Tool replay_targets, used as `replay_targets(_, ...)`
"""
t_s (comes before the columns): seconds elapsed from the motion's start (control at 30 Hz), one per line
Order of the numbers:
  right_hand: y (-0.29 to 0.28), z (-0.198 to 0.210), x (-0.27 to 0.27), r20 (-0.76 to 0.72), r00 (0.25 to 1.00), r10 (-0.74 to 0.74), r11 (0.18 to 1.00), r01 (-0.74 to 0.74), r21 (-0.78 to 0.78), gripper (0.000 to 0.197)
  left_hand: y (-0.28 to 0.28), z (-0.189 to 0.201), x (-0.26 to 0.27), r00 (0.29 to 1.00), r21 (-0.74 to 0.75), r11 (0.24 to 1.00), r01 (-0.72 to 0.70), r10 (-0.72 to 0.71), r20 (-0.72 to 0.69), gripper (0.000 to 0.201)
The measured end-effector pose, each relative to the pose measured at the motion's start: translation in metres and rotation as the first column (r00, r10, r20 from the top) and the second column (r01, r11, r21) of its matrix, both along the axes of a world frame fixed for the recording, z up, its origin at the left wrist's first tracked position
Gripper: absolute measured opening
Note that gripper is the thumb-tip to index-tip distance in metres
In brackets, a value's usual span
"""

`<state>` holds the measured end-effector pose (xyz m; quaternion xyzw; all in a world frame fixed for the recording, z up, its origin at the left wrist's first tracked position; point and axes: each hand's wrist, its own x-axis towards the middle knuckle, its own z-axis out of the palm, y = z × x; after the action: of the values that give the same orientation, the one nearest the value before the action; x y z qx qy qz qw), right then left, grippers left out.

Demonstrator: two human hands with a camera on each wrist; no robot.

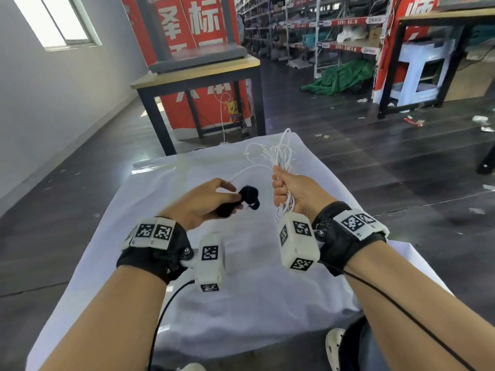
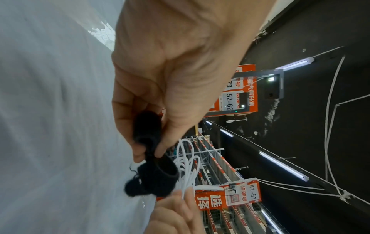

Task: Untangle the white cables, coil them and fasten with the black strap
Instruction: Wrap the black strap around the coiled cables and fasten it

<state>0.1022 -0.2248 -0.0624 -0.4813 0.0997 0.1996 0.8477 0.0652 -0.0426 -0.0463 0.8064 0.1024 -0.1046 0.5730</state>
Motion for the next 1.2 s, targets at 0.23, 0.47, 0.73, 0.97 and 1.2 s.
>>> replay_targets(0.23,0.008,-0.003,-0.006,-0.005,0.998,0.057,0.997,-0.057,-0.06,0.02,-0.005,-0.003,-0.014,0.997,0.023,0.998,0.053,-0.054,0.048,0.012)
replay_targets(0.47,0.016,-0.005,-0.011,-0.02,0.991,0.129,0.987,-0.131,-0.088,0.02,-0.003,-0.006,-0.018,0.993,-0.047,0.999,0.007,-0.001,0.117,0.018)
replay_targets(0.73,0.016,-0.006,-0.012,-0.066,0.975,0.212,0.974,-0.216,-0.063,0.018,-0.005,-0.007,-0.015,0.983,-0.151,0.988,-0.044,0.069,0.168,0.011)
replay_targets(0.97,0.013,0.001,-0.013,-0.069,0.97,0.233,0.972,-0.234,-0.003,0.019,-0.005,-0.007,-0.014,0.991,-0.112,0.994,-0.01,0.025,0.133,0.006)
replay_targets(1.2,0.011,-0.002,-0.004,-0.096,0.995,0.019,0.991,-0.007,0.131,0.022,-0.002,-0.005,-0.015,0.998,0.004,0.999,0.035,-0.035,0.058,0.02)
